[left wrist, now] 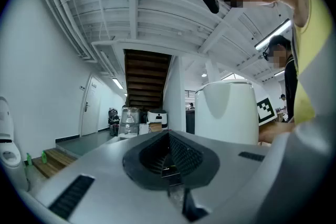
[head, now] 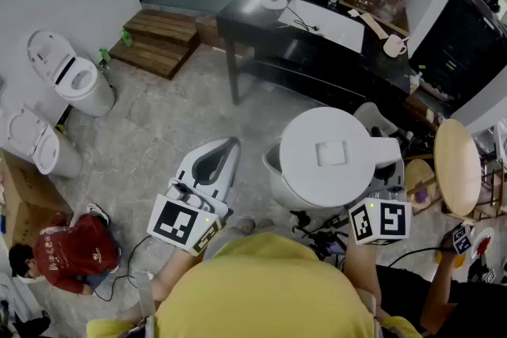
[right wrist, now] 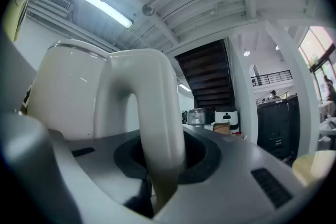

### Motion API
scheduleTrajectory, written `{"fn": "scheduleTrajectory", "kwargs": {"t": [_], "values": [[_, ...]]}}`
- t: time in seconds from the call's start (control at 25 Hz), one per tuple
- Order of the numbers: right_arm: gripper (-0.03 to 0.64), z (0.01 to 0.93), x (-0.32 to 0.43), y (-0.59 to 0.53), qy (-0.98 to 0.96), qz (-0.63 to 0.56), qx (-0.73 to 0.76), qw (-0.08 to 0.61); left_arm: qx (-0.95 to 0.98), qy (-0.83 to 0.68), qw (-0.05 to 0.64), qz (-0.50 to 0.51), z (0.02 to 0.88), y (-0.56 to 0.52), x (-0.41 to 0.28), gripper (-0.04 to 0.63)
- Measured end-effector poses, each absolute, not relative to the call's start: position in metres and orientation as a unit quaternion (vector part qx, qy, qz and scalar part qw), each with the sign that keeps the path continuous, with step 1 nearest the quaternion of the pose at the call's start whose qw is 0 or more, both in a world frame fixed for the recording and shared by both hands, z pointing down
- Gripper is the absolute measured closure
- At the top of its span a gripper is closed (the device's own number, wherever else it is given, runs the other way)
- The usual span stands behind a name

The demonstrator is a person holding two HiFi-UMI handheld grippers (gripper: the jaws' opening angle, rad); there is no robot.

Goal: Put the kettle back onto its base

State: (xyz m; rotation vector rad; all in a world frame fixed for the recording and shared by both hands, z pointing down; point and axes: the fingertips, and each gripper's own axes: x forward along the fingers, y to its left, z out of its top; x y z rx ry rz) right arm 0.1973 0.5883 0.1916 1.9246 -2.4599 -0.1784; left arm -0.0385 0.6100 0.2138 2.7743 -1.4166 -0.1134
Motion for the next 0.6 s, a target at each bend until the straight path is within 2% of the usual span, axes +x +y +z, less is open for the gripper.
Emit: {"fn": "scheduleTrajectory", "kwargs": {"t": [0.6], "values": [[0.531,0.196,0.228,0.553,-0.795,-0.052,0.604,-0.008,0.884,-0.467,0.019,-0.033,0.220,0.583,-0.008,0.591]]}}
